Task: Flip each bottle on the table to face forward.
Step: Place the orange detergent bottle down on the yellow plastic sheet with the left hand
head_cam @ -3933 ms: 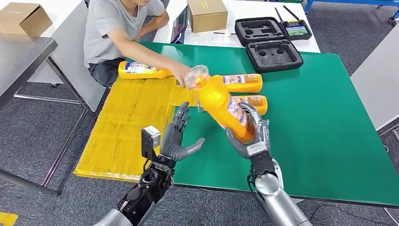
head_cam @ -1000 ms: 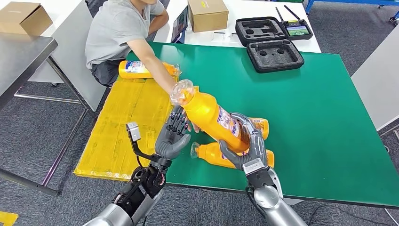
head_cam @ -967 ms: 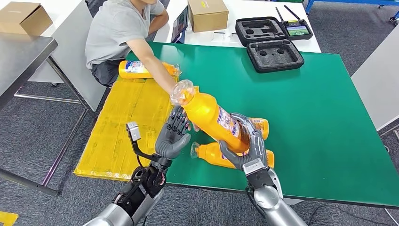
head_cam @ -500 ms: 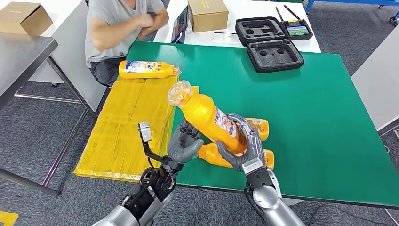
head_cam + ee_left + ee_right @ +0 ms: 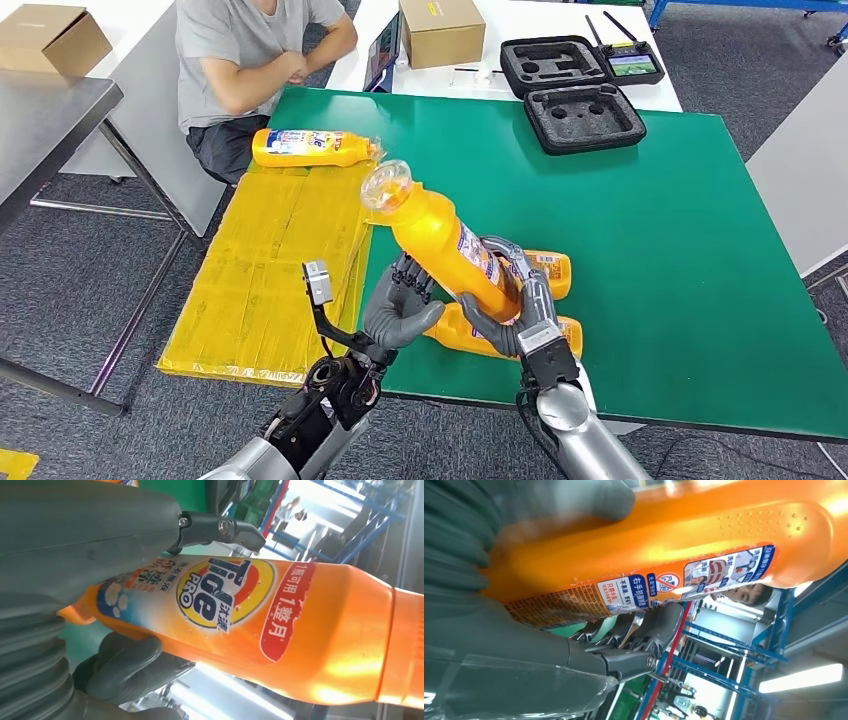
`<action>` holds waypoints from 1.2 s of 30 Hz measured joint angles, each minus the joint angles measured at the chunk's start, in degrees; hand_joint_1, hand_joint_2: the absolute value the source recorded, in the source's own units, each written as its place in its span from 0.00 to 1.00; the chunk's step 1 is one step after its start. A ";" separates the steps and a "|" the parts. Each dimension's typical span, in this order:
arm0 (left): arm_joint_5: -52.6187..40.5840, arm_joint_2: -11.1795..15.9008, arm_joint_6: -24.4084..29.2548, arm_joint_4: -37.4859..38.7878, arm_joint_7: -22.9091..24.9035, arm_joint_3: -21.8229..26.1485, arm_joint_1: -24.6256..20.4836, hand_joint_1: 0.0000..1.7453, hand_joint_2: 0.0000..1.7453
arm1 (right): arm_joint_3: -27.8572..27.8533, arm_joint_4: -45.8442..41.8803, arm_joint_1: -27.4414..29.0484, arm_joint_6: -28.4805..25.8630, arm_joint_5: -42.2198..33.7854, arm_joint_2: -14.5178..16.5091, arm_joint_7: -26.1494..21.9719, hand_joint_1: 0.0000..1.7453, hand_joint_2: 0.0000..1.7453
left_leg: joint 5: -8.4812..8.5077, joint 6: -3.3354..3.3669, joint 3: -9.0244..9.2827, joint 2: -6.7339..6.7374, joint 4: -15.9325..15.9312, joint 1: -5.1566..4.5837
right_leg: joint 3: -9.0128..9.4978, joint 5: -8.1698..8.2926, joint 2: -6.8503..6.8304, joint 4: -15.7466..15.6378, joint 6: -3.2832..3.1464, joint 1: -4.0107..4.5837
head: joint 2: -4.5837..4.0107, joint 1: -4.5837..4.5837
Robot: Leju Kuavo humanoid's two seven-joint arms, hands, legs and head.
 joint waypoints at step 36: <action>-3.55 -0.04 1.91 0.43 -1.44 1.04 -0.72 0.00 1.00 | 1.66 5.80 -1.16 -0.92 0.44 2.81 -0.08 0.95 1.00 | 0.00 0.00 0.00 0.00 0.00 -0.02 | -0.02 0.00 0.00 0.00 0.00 -0.02 | 0.00 0.01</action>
